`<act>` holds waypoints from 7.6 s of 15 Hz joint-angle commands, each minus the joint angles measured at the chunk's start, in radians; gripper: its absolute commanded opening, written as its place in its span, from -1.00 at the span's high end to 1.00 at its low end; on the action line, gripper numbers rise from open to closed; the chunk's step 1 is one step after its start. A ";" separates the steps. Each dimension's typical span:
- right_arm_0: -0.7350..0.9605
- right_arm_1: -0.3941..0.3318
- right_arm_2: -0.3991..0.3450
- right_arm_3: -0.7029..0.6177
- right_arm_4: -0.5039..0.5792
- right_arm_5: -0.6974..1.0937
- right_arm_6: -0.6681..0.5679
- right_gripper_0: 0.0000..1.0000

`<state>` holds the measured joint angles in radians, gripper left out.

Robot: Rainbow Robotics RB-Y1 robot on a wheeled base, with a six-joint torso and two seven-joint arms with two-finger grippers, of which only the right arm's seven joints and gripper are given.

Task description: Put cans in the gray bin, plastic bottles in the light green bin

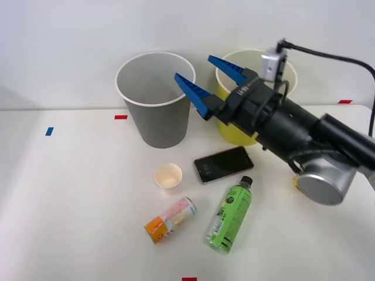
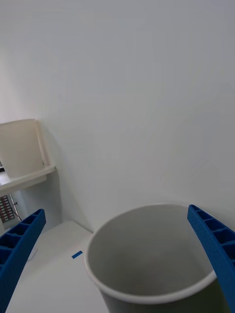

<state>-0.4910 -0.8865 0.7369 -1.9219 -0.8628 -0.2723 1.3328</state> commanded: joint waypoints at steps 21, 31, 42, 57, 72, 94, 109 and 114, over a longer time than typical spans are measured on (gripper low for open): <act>1.261 0.281 -0.444 -0.170 0.211 -0.255 0.269 -1.00; 1.244 0.446 -0.464 -0.040 0.473 -0.240 0.106 -1.00; 1.235 0.575 -0.561 0.178 0.915 -0.421 -0.003 -1.00; 1.408 0.416 -0.344 0.178 0.685 -0.495 0.209 -1.00; 1.408 0.416 -0.341 0.178 0.689 -0.495 0.209 -1.00; 1.408 0.416 -0.341 0.178 0.689 -0.495 0.209 -1.00; 1.408 0.416 -0.341 0.178 0.689 -0.495 0.209 -1.00; 1.408 0.416 -0.341 0.178 0.689 -0.495 0.209 -1.00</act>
<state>0.9173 -0.4709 0.3958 -1.7441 -0.1734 -0.7670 1.5417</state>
